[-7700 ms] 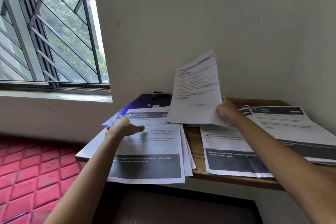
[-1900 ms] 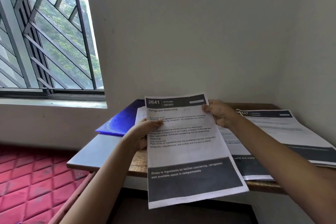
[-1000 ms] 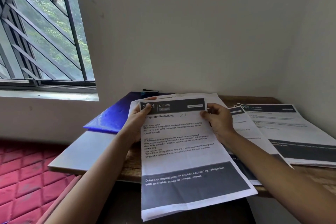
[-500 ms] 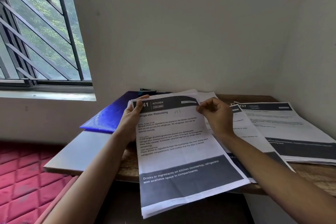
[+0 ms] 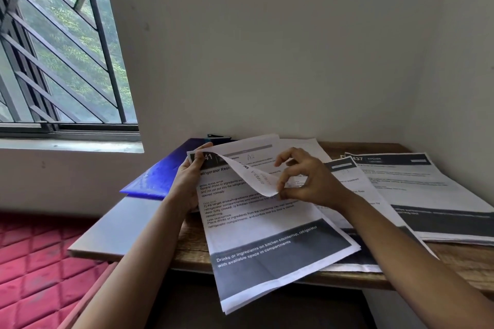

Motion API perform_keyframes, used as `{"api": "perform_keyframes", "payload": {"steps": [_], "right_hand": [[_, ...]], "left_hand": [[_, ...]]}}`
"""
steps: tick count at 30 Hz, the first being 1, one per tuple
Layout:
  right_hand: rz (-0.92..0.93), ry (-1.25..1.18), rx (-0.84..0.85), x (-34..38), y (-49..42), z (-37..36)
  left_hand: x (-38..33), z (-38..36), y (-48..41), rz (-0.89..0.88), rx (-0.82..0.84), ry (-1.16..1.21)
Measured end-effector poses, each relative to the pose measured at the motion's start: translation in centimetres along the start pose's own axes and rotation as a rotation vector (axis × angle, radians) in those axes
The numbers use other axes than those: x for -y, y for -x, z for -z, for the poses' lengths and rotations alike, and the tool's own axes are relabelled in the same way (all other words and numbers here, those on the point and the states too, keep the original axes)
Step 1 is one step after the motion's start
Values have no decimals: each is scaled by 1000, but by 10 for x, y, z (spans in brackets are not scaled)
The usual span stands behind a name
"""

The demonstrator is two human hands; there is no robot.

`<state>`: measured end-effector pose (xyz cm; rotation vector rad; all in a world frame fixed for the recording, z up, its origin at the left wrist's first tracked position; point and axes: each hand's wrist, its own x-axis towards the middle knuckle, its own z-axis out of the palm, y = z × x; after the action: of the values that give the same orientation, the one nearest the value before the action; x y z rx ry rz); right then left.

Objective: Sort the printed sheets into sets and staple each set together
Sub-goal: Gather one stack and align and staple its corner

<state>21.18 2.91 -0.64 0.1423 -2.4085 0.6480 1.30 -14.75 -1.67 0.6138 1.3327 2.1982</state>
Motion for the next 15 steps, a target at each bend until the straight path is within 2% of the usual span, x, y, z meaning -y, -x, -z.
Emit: {"api": "perform_keyframes", "payload": {"steps": [2,7,10,15], "right_hand": [[-88,-79,-66,0,0,1],[-371,-256,-374,-15,-5,-3],[-462,-288,-375,-21,-8,-6],[-472,-301,-362,-24,-11,-11]], "left_hand": [[0,0,0,3,4,1],[1,3,-2,-8,65,33],[1,2,-2,-14,103,26],[2,4,-4,-29,127,22]]}}
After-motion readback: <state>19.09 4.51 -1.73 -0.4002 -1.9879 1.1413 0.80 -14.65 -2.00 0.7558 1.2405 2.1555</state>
